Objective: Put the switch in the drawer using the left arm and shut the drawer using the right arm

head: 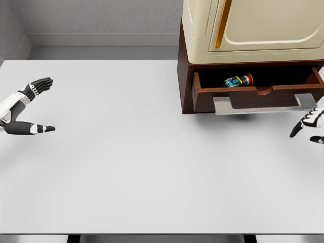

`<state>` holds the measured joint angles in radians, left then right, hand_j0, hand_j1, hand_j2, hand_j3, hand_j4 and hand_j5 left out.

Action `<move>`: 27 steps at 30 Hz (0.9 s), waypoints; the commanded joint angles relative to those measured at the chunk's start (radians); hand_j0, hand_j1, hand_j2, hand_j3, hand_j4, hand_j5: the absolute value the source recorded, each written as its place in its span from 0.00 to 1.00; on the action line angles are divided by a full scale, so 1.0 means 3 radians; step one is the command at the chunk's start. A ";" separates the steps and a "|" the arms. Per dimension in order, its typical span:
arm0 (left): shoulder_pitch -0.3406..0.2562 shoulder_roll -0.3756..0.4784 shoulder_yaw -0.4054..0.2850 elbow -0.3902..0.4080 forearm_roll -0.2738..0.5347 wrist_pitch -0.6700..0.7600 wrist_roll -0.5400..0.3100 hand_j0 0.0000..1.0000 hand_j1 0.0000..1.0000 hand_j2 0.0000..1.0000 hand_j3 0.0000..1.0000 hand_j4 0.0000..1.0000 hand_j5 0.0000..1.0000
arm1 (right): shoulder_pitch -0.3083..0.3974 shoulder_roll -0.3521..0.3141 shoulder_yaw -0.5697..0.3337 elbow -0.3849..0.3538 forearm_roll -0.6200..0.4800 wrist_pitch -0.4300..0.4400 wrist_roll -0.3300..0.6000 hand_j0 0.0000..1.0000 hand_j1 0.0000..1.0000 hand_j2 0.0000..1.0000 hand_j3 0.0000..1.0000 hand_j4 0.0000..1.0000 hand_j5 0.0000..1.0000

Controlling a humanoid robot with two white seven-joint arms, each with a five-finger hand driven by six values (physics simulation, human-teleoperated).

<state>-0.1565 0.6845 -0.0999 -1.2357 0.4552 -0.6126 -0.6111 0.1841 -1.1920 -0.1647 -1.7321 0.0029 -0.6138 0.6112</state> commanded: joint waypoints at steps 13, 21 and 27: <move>0.0000 -0.0001 0.0001 -0.0002 0.0027 0.0006 0.0001 1.00 1.00 1.00 1.00 1.00 1.00 | -0.0332 0.0000 0.0334 0.0078 0.0047 0.0010 -0.0001 0.60 0.60 0.60 0.60 0.60 0.60; 0.0000 0.0004 0.0001 -0.0002 0.0027 0.0006 0.0001 1.00 1.00 1.00 1.00 1.00 1.00 | -0.0389 0.0005 0.0370 0.0124 0.0087 0.0010 -0.0001 0.60 0.60 0.60 0.60 0.60 0.60; 0.0000 -0.0011 0.0001 -0.0002 0.0027 0.0006 0.0001 1.00 1.00 1.00 1.00 1.00 1.00 | -0.0695 0.0011 0.0682 0.0195 0.0093 0.0010 -0.0001 0.61 0.61 0.61 0.61 0.61 0.61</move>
<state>-0.1564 0.6809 -0.1000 -1.2357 0.4553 -0.6126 -0.6110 -0.0459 -1.1887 -0.0020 -1.6802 0.0330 -0.6123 0.6112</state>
